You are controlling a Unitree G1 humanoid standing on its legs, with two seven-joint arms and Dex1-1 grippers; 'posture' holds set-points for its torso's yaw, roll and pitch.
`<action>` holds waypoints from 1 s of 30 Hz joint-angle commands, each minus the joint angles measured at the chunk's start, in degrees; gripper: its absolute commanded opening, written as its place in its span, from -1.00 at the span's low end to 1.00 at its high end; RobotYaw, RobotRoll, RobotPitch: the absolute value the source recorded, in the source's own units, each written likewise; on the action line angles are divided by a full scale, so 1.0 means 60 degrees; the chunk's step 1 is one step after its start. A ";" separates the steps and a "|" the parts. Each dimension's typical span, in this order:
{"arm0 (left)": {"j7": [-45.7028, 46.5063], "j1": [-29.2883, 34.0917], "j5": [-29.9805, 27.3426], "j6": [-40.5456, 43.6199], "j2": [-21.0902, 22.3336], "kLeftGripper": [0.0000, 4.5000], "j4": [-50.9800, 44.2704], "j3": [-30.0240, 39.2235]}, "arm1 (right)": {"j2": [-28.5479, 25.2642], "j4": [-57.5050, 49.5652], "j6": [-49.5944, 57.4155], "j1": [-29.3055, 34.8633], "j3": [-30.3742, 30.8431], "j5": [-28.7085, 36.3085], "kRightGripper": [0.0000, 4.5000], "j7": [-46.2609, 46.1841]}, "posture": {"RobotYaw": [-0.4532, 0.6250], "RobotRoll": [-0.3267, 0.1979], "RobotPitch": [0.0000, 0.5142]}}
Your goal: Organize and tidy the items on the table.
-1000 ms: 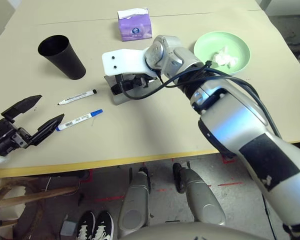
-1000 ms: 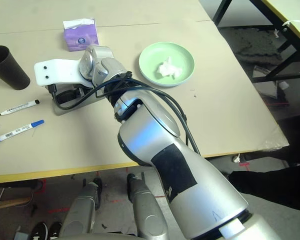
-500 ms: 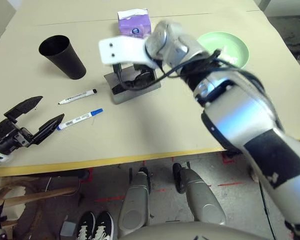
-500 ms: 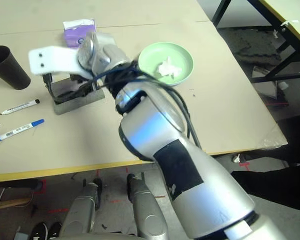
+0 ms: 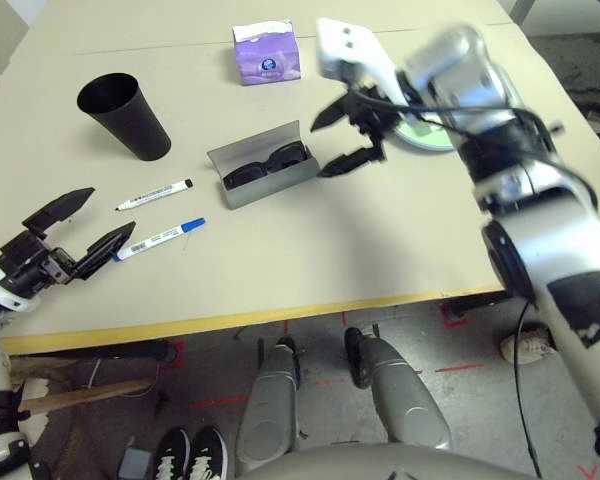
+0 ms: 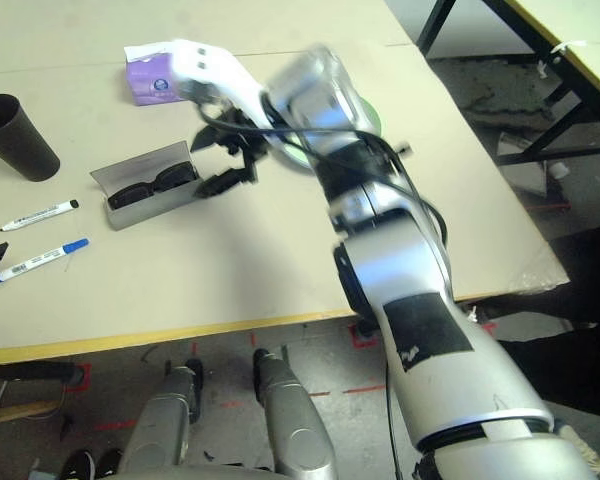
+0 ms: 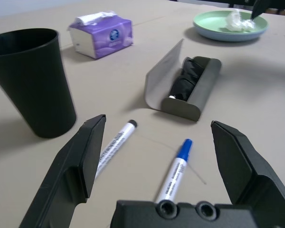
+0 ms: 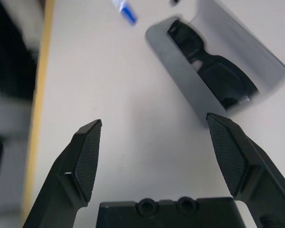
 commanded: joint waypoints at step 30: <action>-0.0287 -0.1175 0.0465 -0.0104 0.0287 1.00 0.1532 -0.0800 | -0.1800 -0.5133 -0.2774 0.7877 -0.3295 0.4817 0.99 -0.3983 | -0.58 0.25 0.09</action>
